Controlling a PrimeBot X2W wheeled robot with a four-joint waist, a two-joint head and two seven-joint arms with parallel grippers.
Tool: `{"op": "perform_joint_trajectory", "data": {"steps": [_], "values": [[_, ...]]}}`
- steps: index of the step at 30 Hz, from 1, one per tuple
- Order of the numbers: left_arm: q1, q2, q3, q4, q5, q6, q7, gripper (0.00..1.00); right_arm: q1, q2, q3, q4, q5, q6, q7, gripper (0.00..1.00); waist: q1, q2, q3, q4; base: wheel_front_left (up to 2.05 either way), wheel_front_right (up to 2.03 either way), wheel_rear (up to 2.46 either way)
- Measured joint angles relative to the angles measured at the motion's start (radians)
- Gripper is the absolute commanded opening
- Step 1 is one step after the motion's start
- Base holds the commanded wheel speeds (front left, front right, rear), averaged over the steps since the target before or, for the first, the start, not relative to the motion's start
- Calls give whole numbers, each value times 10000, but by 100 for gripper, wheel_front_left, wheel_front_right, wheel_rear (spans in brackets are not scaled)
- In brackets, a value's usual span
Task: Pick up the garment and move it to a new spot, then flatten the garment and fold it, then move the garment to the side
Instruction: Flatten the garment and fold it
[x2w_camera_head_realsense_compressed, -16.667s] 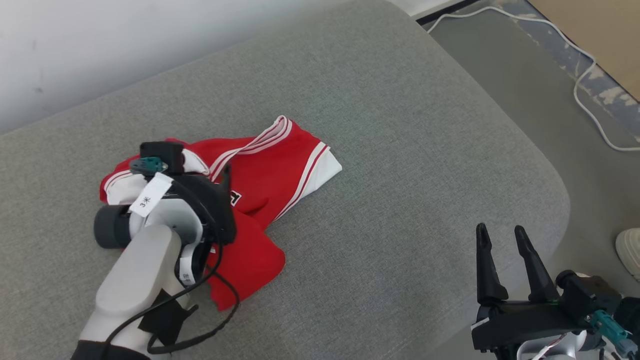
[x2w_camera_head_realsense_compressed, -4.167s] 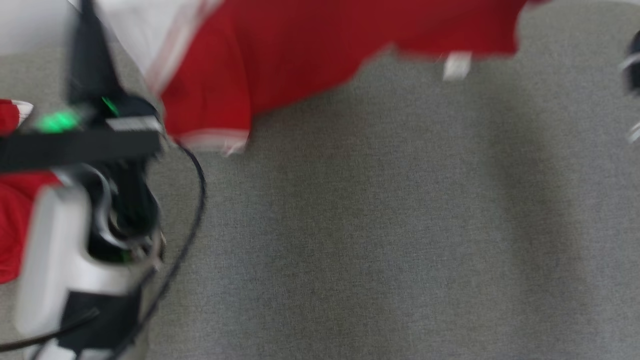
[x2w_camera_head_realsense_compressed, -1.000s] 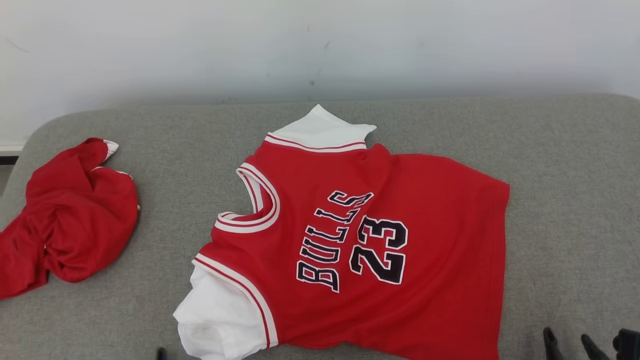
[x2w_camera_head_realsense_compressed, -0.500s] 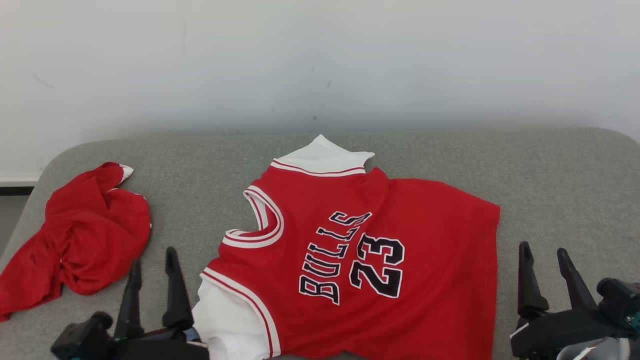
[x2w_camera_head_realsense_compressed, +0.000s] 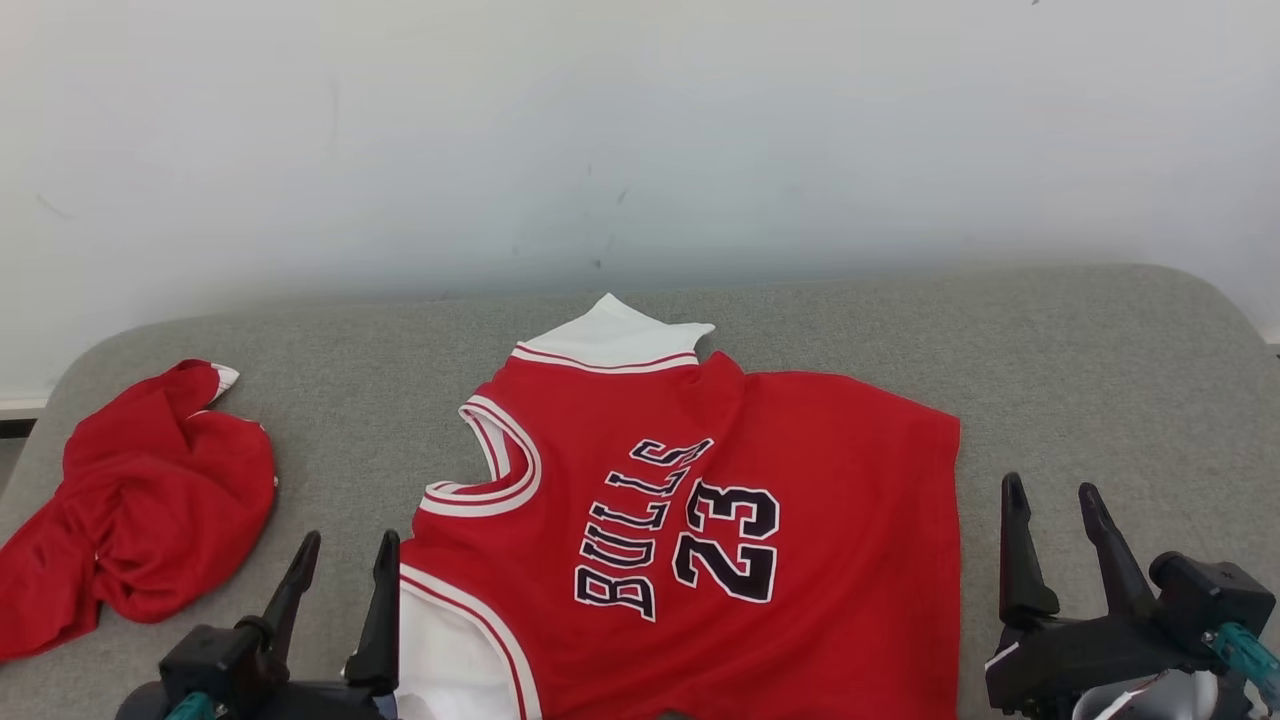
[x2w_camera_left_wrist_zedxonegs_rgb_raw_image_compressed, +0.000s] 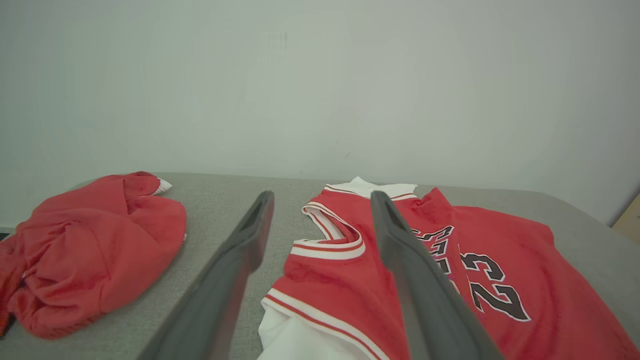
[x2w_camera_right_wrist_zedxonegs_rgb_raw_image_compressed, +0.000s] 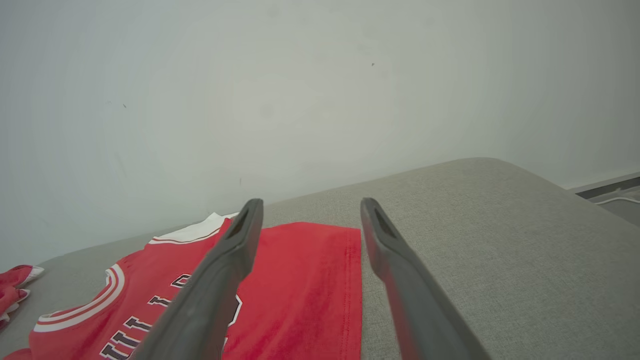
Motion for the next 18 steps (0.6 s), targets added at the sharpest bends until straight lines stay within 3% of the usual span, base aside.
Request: {"op": "perform_joint_trajectory", "data": {"steps": [18], "values": [[208,265,12,234,-29,-102,936,100,179,35,61,313,182,0,-552,100,0,0,14,-83,0,0,0]]}}
